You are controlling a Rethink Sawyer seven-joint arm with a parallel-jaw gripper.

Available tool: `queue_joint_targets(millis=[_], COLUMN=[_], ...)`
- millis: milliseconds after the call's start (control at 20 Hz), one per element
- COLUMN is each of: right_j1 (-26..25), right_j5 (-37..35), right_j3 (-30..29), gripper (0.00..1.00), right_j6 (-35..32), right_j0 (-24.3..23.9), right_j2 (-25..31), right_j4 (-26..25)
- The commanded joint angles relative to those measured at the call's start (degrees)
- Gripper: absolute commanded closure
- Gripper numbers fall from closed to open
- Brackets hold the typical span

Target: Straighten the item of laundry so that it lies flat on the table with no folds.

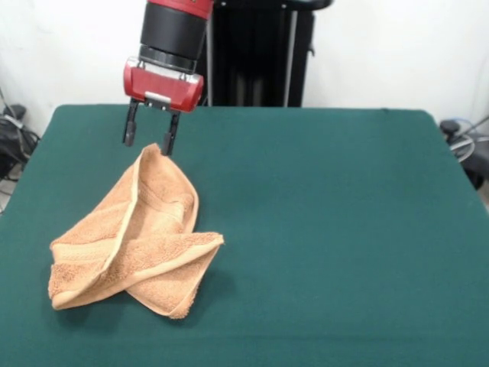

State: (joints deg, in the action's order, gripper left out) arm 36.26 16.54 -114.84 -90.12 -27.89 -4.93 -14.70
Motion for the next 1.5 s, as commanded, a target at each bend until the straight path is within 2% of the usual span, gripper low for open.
queue_joint_targets(millis=[50,200,500,850,1100,1500], right_j1=[-1.1,-1.4,-5.2,-7.6,-6.4,-5.9], right_j5=[-8.7,-9.6,-9.0,-7.4,-9.3,-7.8], right_j3=[4.0,4.3,6.0,6.7,6.2,6.2], gripper=[0.0,0.0,0.0,0.0,0.0,0.0], right_j6=[-7.5,-7.5,-7.7,-8.2,-8.3,-8.8], right_j0=[1.4,2.6,0.6,1.6,2.2,2.7], right_j2=[-1.8,-2.8,-1.4,-2.3,-2.0,-2.5], right_j4=[3.3,4.1,2.8,2.5,2.9,3.0])
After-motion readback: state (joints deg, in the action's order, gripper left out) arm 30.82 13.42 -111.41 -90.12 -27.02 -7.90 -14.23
